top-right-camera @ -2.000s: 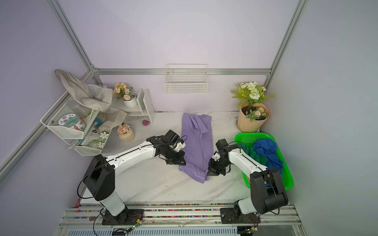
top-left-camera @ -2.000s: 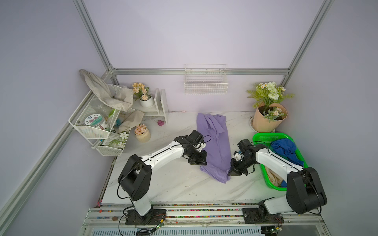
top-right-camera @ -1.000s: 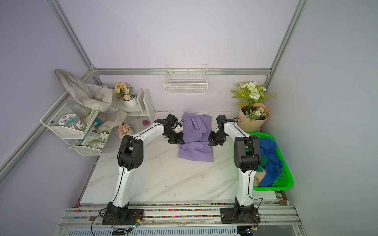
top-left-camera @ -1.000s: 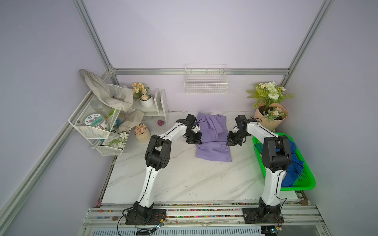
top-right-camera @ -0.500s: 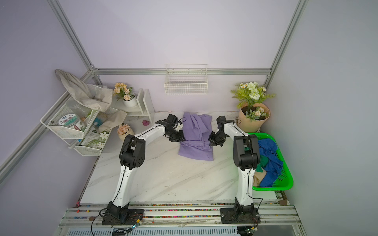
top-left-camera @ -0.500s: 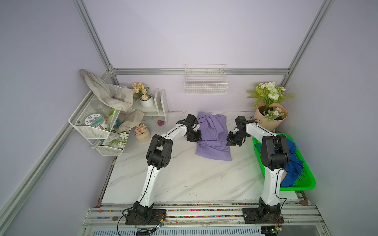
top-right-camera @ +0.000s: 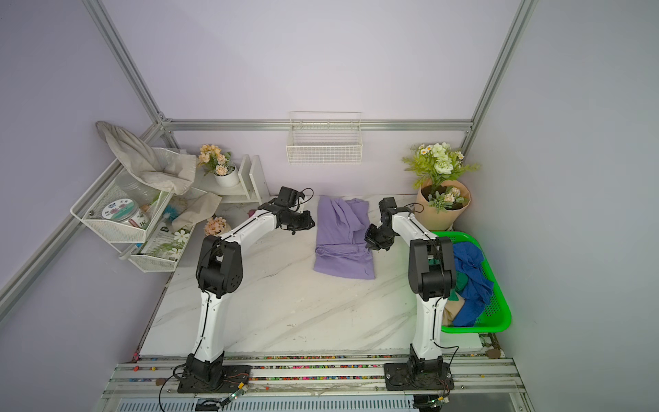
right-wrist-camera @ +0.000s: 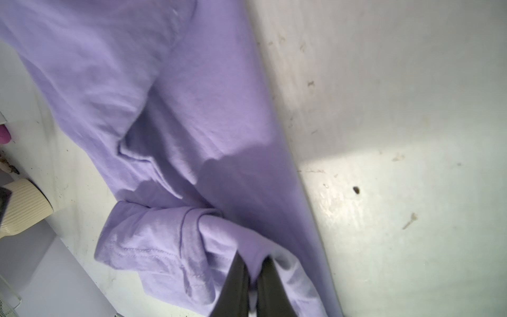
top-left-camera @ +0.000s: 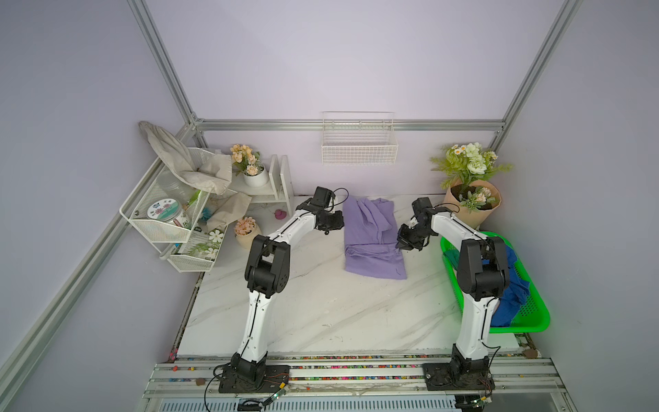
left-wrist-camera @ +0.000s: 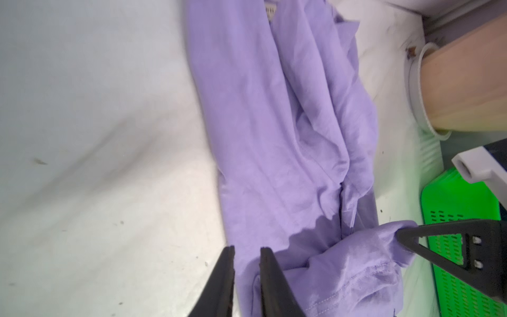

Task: Fold and stack t-shirts
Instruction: Fold the T-shirt.

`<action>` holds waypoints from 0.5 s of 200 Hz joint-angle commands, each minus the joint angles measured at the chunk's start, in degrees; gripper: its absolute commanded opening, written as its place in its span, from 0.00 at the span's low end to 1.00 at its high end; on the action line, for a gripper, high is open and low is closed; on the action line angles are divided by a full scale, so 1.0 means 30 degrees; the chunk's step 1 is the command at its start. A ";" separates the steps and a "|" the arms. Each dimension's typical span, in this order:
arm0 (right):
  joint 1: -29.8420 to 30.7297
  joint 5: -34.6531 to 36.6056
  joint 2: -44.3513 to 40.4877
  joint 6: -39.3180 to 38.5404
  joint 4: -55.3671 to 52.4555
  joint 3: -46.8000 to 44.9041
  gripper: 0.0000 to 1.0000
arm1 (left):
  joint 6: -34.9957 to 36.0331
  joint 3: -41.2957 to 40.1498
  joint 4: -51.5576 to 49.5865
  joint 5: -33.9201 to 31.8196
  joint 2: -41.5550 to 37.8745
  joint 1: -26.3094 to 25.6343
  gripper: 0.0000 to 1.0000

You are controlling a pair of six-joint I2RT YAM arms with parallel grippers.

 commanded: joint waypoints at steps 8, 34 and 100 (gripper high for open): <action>-0.0149 0.0298 -0.0310 0.0477 0.0061 0.0979 0.25 | -0.0072 -0.1786 0.0137 -0.0620 -0.0959 0.0517 0.19; 0.0461 -0.0169 -0.2447 0.0961 0.1320 -0.1566 0.28 | -0.0571 -0.4811 0.0782 -0.0898 -0.2516 0.0620 0.19; 0.3125 -0.1048 -0.4146 0.1595 0.3140 -0.5262 0.12 | -0.2238 -1.1576 0.3149 -0.0788 -0.5388 0.0506 0.18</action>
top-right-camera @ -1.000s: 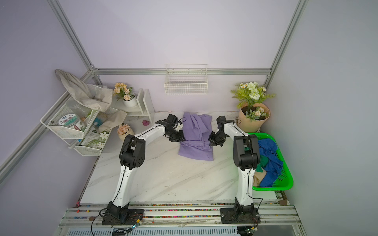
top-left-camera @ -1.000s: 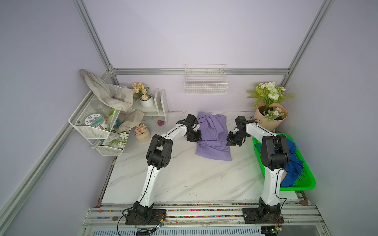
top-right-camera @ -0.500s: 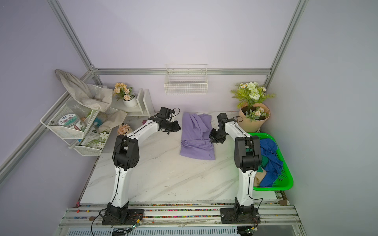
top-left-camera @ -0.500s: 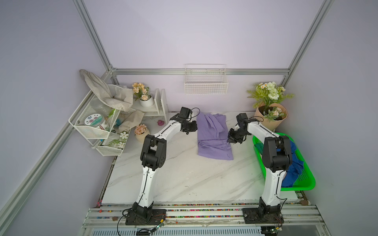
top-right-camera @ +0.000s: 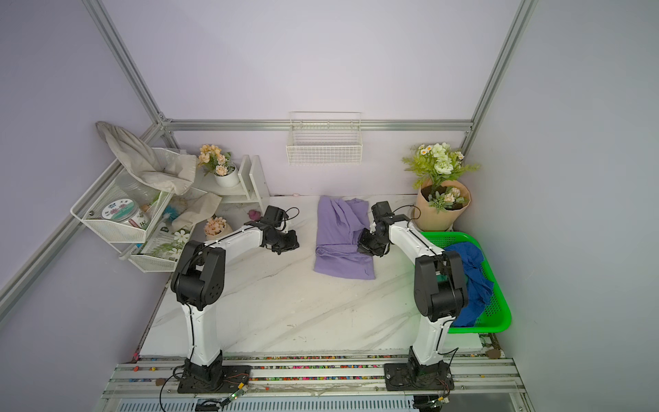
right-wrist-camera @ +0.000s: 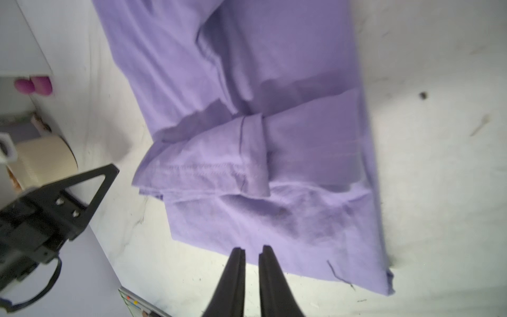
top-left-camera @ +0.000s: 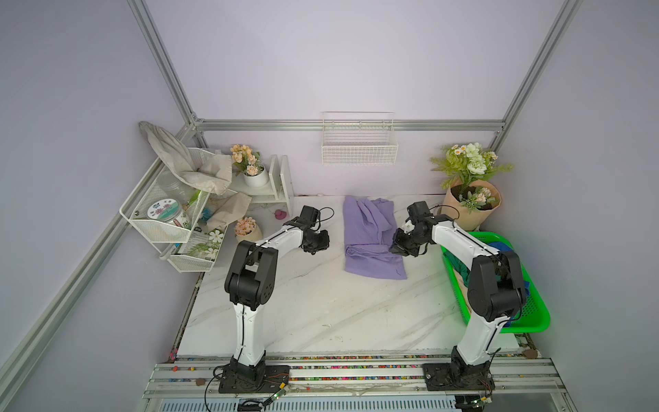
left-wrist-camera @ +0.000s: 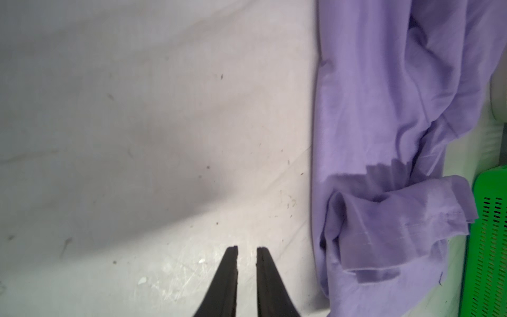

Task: Fold and stack t-shirts
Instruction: Fold the T-shirt.

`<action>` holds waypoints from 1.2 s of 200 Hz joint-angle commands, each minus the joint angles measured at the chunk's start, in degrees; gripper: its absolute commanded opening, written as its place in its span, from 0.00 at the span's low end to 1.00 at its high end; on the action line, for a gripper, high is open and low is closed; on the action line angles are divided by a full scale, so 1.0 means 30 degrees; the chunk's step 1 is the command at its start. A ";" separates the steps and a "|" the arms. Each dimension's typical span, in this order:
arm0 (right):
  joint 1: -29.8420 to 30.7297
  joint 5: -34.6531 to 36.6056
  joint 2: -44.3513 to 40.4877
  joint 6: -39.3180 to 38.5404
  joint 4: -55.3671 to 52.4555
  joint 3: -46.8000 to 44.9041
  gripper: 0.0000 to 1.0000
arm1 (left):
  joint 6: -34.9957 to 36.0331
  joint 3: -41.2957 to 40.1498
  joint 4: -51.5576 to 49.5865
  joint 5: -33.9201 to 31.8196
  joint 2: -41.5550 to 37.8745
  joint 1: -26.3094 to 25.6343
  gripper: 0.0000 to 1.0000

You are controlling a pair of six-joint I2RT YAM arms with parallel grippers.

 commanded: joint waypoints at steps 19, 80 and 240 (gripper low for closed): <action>0.1250 -0.0420 0.1159 0.0409 0.1251 -0.0218 0.12 | -0.0710 -0.2151 0.1232 -0.0240 -0.1311 -0.0106 0.18; 0.1529 -0.0242 0.4242 0.0604 0.1523 0.1543 0.12 | -0.0790 -0.2801 0.1373 -0.0277 -0.2249 -0.0110 0.19; -0.0005 0.2716 0.8483 -0.2568 -0.5082 1.4792 0.21 | -0.0145 -0.4838 0.1106 0.0617 -0.4136 -0.0167 0.30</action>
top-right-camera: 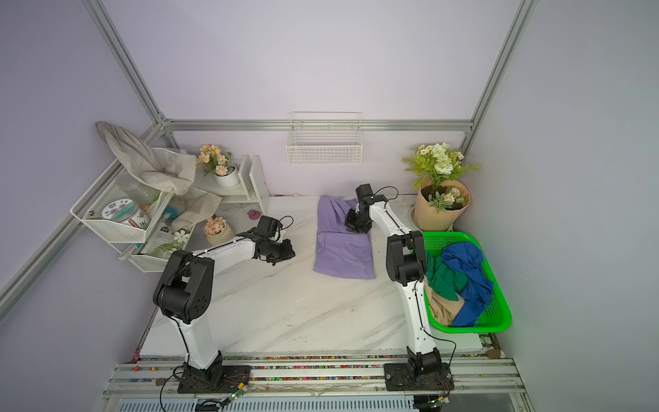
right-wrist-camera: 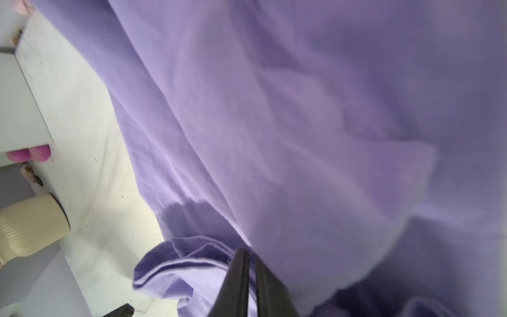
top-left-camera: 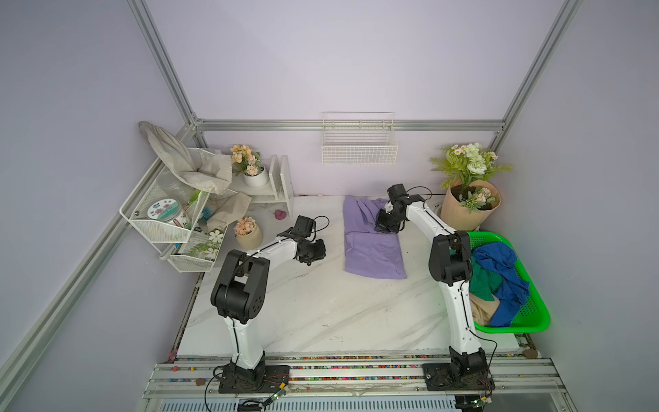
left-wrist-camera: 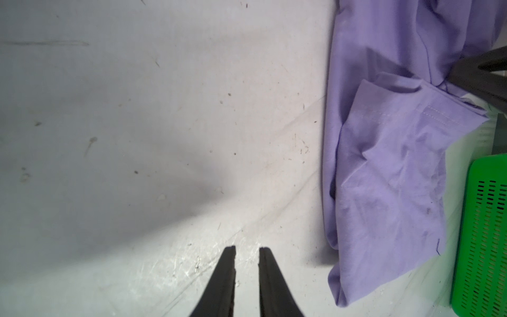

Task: Fold and stack t-shirts
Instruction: Fold the T-shirt.

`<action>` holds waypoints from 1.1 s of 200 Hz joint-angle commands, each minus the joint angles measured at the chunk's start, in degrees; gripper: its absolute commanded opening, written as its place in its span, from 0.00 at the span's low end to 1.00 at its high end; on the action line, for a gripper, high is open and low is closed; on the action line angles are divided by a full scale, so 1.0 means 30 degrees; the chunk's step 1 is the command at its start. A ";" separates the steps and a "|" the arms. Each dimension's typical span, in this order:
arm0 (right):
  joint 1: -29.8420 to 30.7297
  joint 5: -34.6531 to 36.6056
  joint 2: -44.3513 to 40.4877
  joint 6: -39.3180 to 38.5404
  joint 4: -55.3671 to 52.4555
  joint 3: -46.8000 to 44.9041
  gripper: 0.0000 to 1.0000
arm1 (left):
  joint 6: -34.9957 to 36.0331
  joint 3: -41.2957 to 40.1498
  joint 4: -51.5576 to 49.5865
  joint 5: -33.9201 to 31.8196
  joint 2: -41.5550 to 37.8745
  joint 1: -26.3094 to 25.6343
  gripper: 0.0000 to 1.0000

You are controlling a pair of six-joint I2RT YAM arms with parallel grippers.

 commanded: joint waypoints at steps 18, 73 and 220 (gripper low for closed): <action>0.0417 0.2248 -0.6250 -0.1898 -0.0379 -0.5626 0.37 | 0.0451 -0.1880 -0.0254 0.1458 -0.2086 -0.0174 0.37; 0.0268 0.0657 -1.4630 0.0029 0.4802 -2.0093 0.63 | -0.0128 -0.5135 0.2492 0.4861 -0.2335 -0.0740 0.46; 0.0137 0.1599 -1.5974 0.0048 0.4872 -2.3363 0.74 | -0.7492 -0.5527 1.3025 0.9036 0.4102 -0.2047 0.37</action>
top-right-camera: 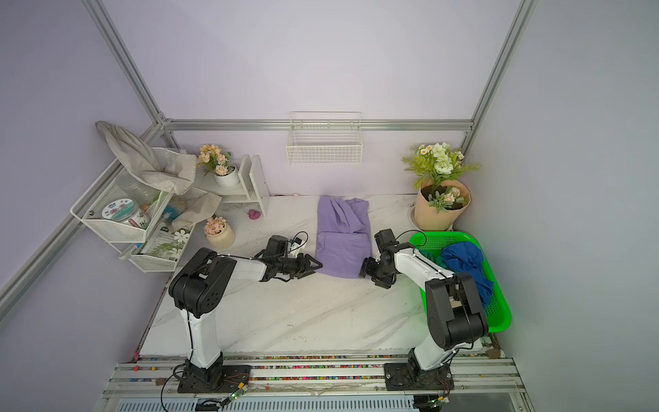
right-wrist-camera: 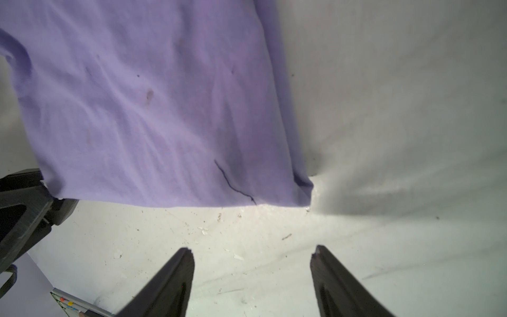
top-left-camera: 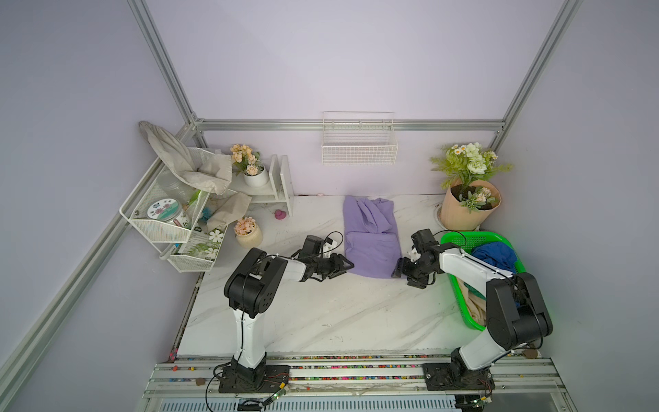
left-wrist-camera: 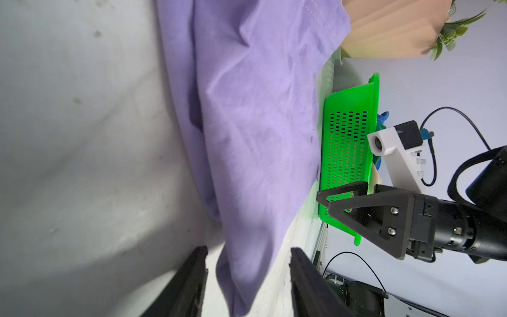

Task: Fold and stack t-shirts
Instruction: Fold the T-shirt.

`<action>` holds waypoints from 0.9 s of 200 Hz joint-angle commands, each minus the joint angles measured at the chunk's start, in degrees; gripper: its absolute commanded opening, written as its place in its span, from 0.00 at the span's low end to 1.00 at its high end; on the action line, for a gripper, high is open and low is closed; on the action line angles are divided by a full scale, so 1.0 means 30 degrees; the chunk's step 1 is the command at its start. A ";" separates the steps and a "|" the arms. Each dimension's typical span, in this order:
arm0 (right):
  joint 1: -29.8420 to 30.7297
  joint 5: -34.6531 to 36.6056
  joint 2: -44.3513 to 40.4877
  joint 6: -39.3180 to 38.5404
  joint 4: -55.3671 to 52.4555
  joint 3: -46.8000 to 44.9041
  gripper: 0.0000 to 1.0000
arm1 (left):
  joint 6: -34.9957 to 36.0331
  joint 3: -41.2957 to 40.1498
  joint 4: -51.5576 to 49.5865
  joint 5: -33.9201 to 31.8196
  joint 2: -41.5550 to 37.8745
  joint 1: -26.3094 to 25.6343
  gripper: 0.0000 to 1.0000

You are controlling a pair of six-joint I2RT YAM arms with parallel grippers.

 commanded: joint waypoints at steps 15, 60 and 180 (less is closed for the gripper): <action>-0.0175 0.1275 -0.0273 0.0053 0.0066 0.0097 0.75 | -0.1085 0.0611 -0.0772 0.0093 0.2316 -0.0278 0.00; -0.0363 0.1845 0.0788 0.1147 0.0897 0.1002 0.75 | -0.0265 0.1649 -0.2433 -0.0358 0.1987 -0.0310 0.00; -0.0370 0.0577 0.1620 0.1200 0.2914 -0.1626 0.03 | 0.0280 0.1597 -0.3773 -0.0819 0.1061 0.0030 0.00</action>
